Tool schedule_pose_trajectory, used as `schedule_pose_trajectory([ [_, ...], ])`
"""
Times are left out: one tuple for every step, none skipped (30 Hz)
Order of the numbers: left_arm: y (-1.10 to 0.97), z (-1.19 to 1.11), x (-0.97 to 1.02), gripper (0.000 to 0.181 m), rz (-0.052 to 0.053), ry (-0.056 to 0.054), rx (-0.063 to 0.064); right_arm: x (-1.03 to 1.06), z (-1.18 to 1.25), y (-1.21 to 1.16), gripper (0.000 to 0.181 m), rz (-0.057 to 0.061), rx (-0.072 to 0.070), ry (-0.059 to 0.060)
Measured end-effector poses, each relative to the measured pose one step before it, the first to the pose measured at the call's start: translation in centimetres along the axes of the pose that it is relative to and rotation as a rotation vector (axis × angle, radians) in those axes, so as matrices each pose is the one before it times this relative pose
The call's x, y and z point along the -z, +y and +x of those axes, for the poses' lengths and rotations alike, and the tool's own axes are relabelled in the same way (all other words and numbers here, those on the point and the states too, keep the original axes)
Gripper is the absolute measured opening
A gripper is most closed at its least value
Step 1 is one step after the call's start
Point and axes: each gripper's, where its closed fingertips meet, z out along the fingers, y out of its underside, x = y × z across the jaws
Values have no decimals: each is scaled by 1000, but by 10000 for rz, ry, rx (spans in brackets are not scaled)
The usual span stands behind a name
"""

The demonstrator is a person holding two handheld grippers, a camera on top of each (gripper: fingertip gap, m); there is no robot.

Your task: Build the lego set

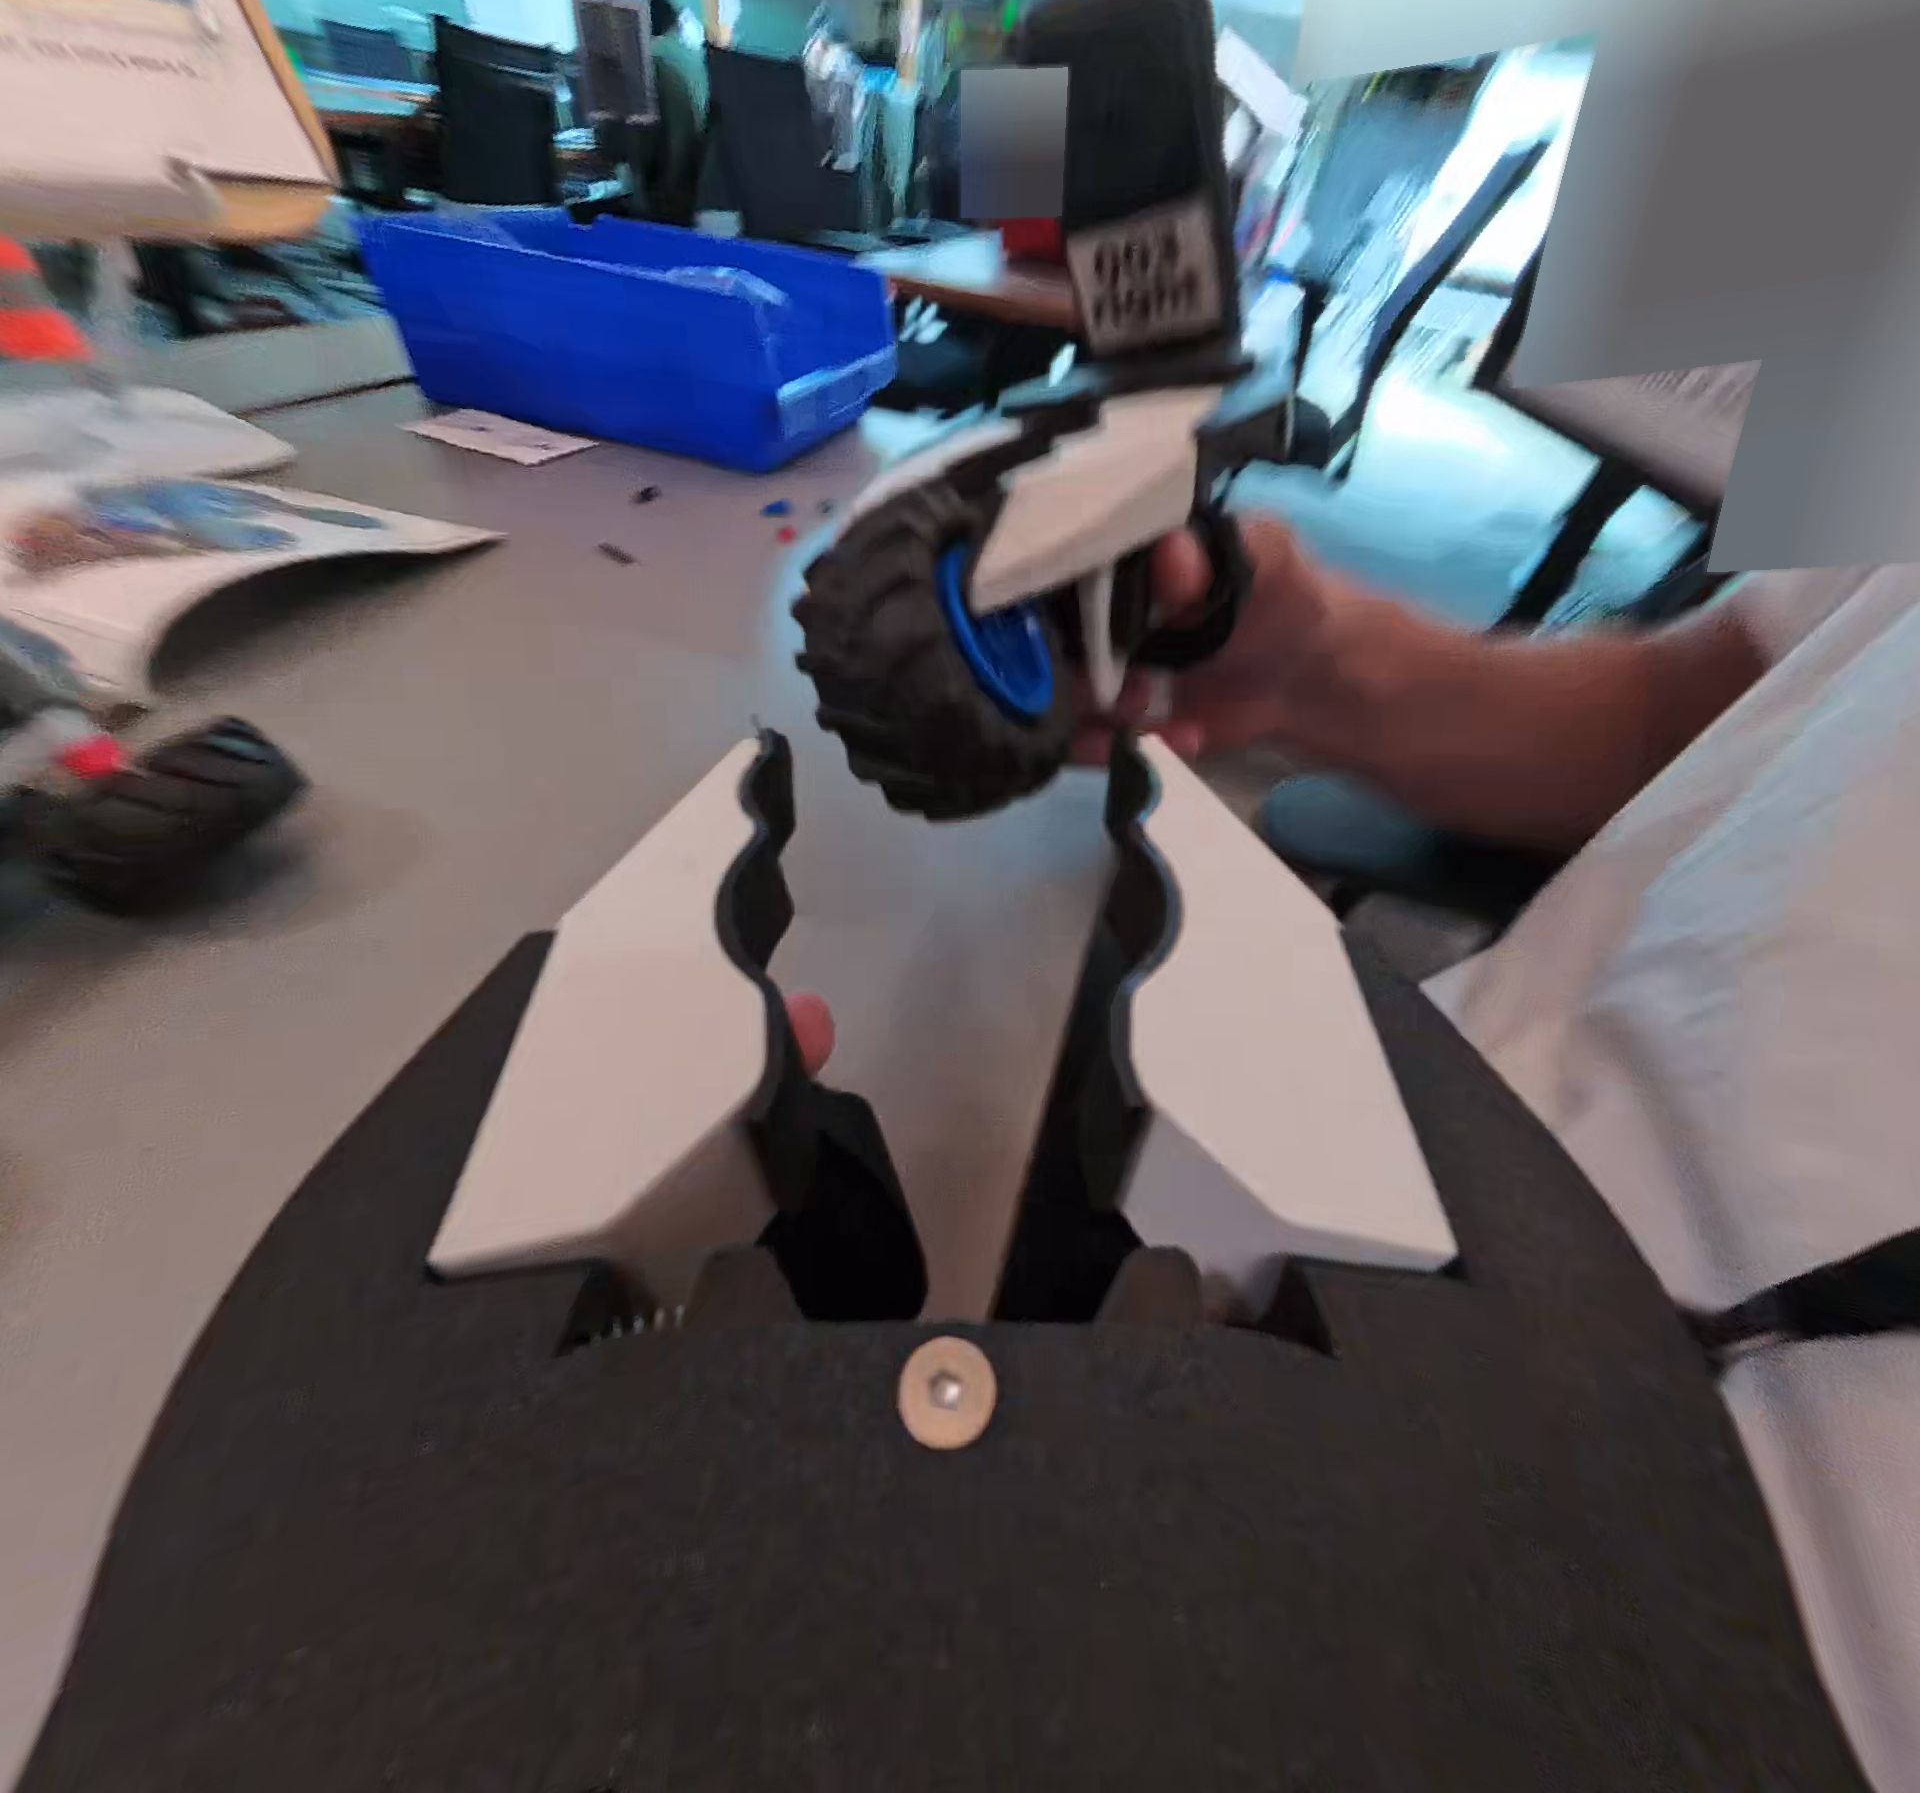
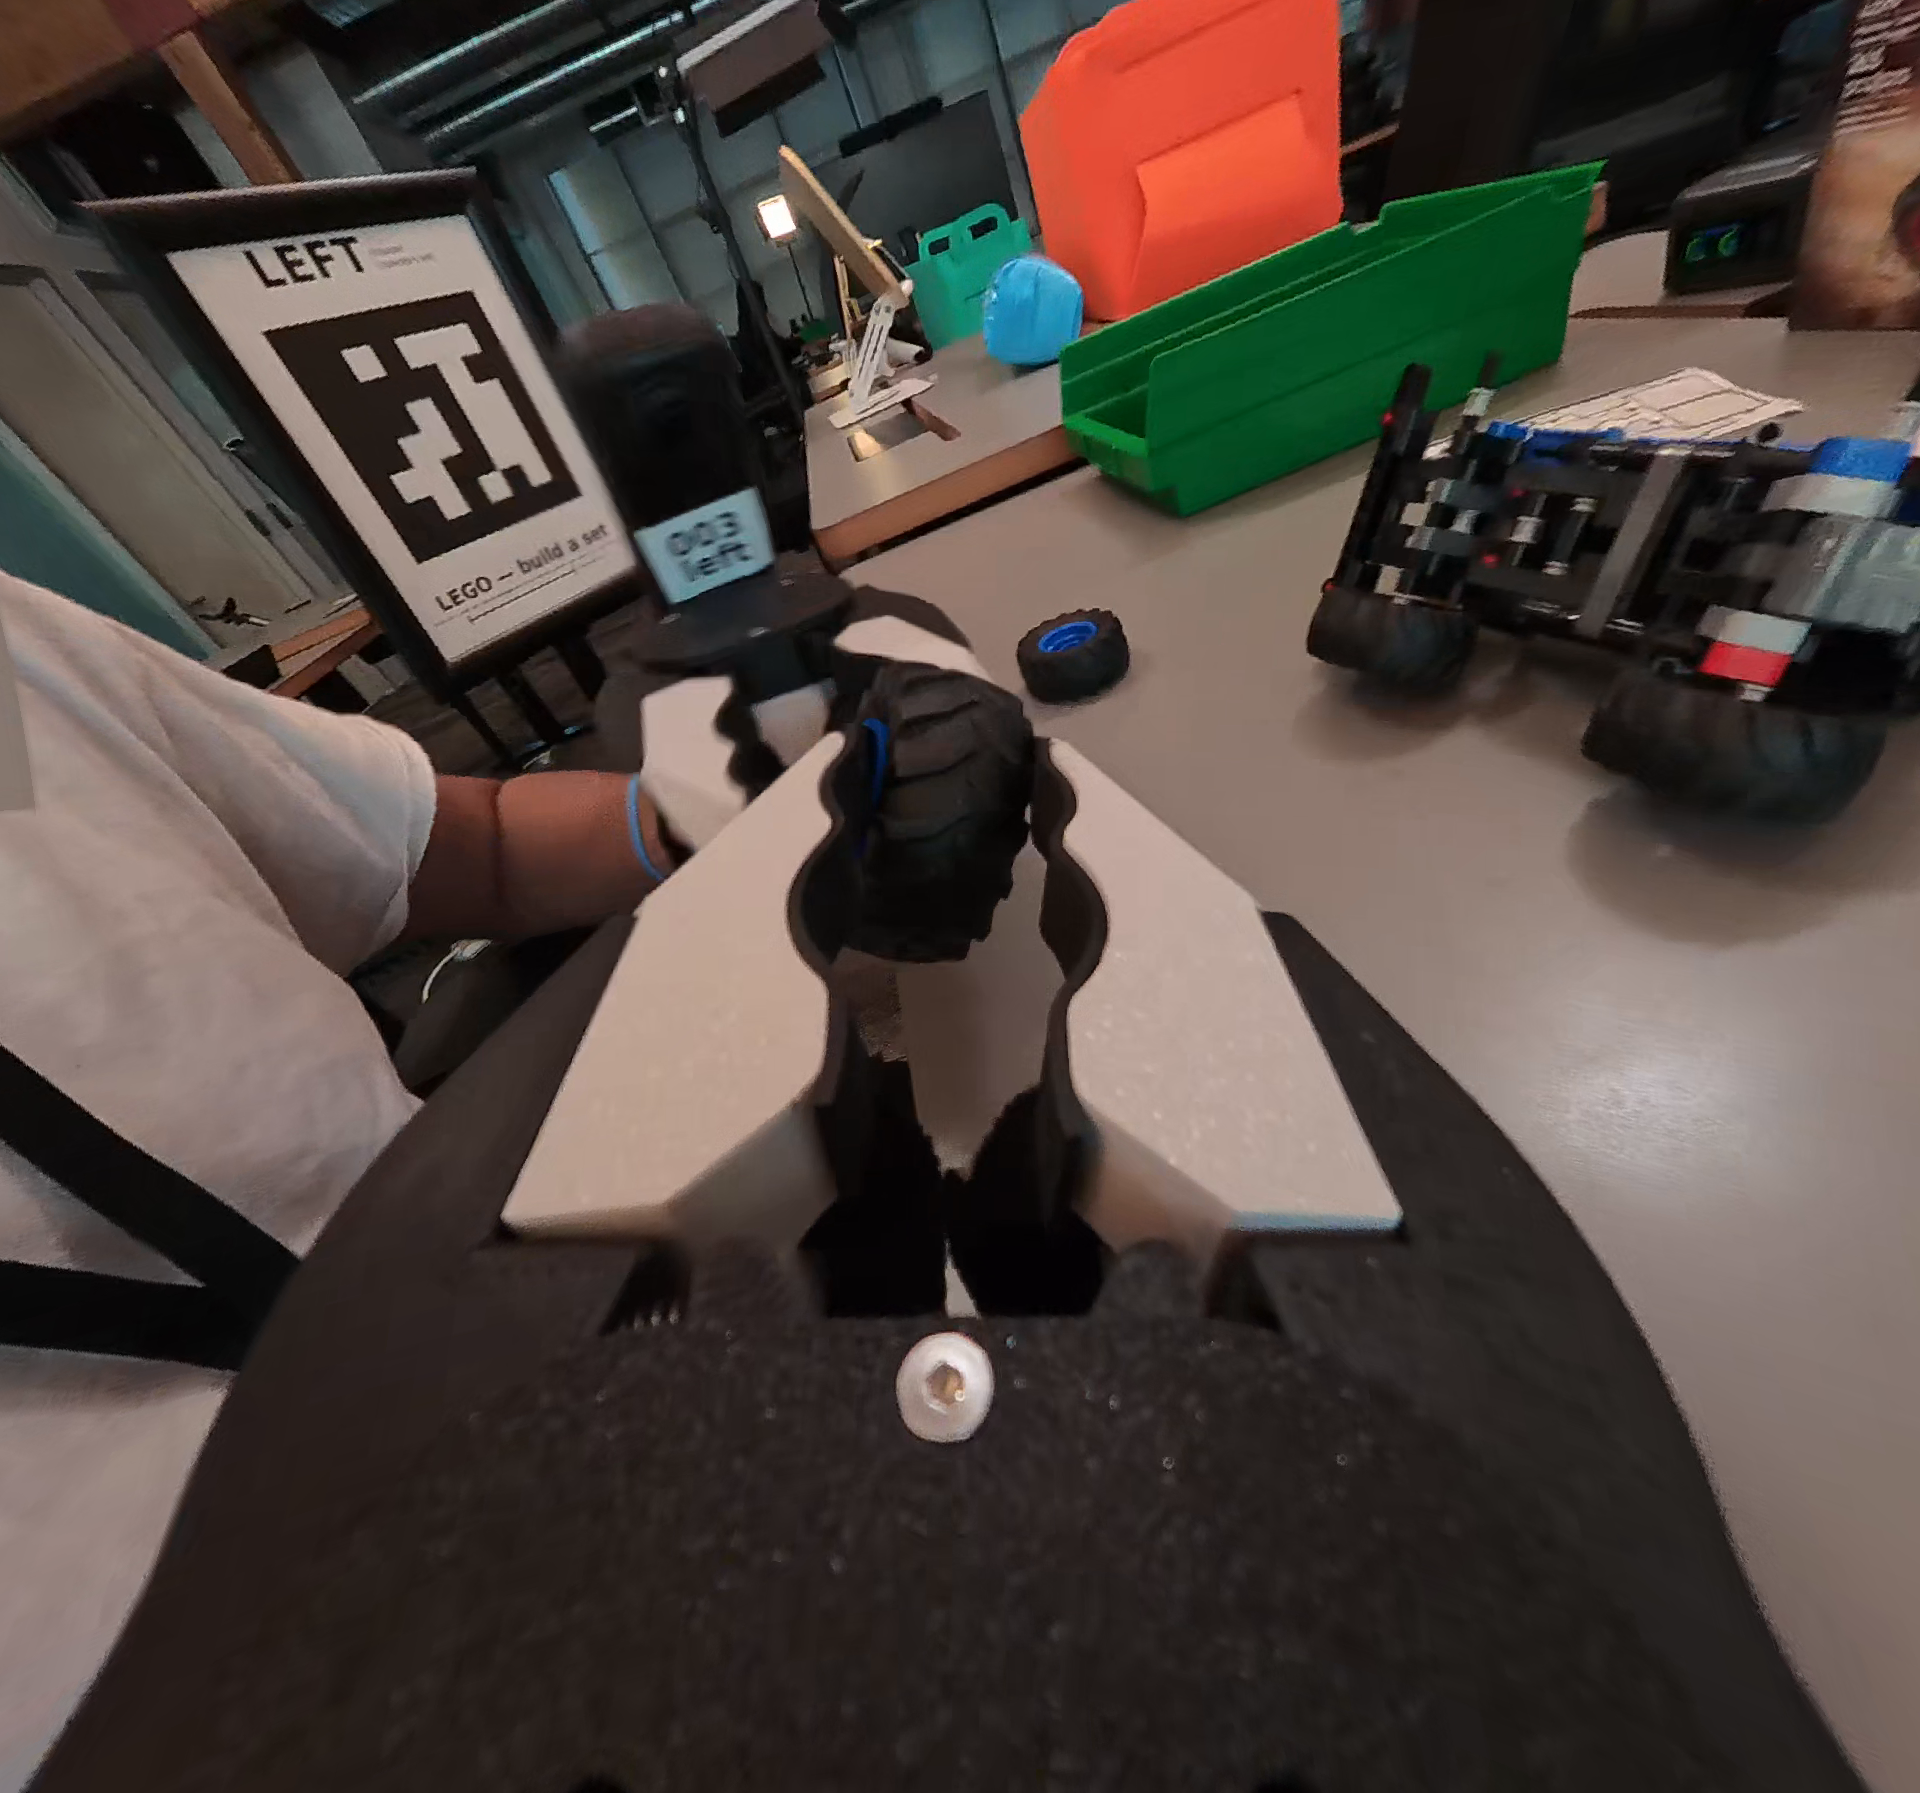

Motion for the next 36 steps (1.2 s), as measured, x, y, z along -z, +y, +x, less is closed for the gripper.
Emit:
schedule_pose_trajectory([
  [-612,128,-32,51,483,464,912,-170,-166,196,29,-115,21,1],
  [-344,-25,-17,42,323,276,635,-43,30,28,30,50,185,171],
  [-113,-236,4,33,155,72,376,9,-11,60,29,14,157,124],
  [209,-94,-9,31,-67,40,35,9,92,258,29,-187,85,129],
  [309,-138,-12,31,-160,-178,-286,16,82,311,29,-248,100,132],
  [148,-147,13,30,-104,-311,-413,-5,7,206,28,-173,128,117],
  [117,-153,4,29,-150,-323,-427,8,75,169,28,-194,166,160],
  [30,-184,23,30,-96,-325,-436,-6,6,41,28,-127,82,117],
  [-116,-181,30,30,7,-322,-319,-20,-8,-126,27,-4,66,160],
  [-164,-111,49,30,20,-242,-220,-34,-5,-185,27,94,79,180],
  [-99,-110,36,30,-23,-248,-269,-22,45,-87,27,41,116,167],
  [-54,-110,21,30,-25,-264,-316,12,57,-45,26,32,73,153],
  [-19,-141,-15,29,-23,-287,-235,-1,134,-44,26,55,41,203],
  [77,-190,-55,29,-47,-304,-193,-24,219,65,26,-49,72,257],
  [149,-228,-61,29,-79,-333,-297,-53,232,116,26,-66,172,253],
  [135,-243,-51,28,-95,-321,-303,-64,226,145,26,-79,109,227],
  [115,-182,-68,28,-80,-253,-203,-36,181,85,26,-49,91,186],
  [29,-109,-48,28,-12,-174,-106,-19,135,1,26,-5,105,201],
  [17,-96,-54,27,-11,-153,-74,0,129,-38,26,22,121,220],
  [29,-110,-59,27,-39,-160,-108,-34,148,28,26,-10,180,260],
  [-35,-96,-59,27,-15,-151,-117,21,124,-75,25,41,185,232],
  [-148,-48,-38,27,33,-85,-16,69,99,-172,25,112,161,210],
  [-192,-58,-15,26,37,-90,-43,50,40,-200,25,142,151,171],
  [-113,-100,2,26,20,-191,-210,13,47,-120,25,35,263,139],
  [-96,-91,36,26,29,-77,-192,24,1,-96,25,-12,267,46],
  [-92,-53,130,26,28,230,-16,31,-78,-127,26,14,274,-126],
  [-92,125,183,27,37,538,223,61,-188,-115,28,26,205,-437],
  [-163,353,223,28,99,713,534,179,-332,-170,30,101,-186,-745],
  [-413,469,320,29,319,764,678,517,-509,-481,28,387,-470,-991],
  [-646,343,388,29,518,651,652,643,-633,-654,31,633,-706,-1097],
  [-689,120,334,29,522,469,729,347,-439,-135,46,333,-805,-859],
  [-532,262,166,29,382,510,738,-57,245,744,56,-222,-876,-327],
  [-378,160,33,29,300,336,578,-357,-15,1094,53,-402,-508,-397],
  [-115,127,-100,29,169,168,238,-475,-395,453,53,-7,-270,-479],
  [324,231,-246,29,-95,122,-33,-396,-345,-320,48,455,-280,-322],
  [455,86,-307,29,-140,-45,-122,-250,-382,-509,38,480,-317,-330],
])
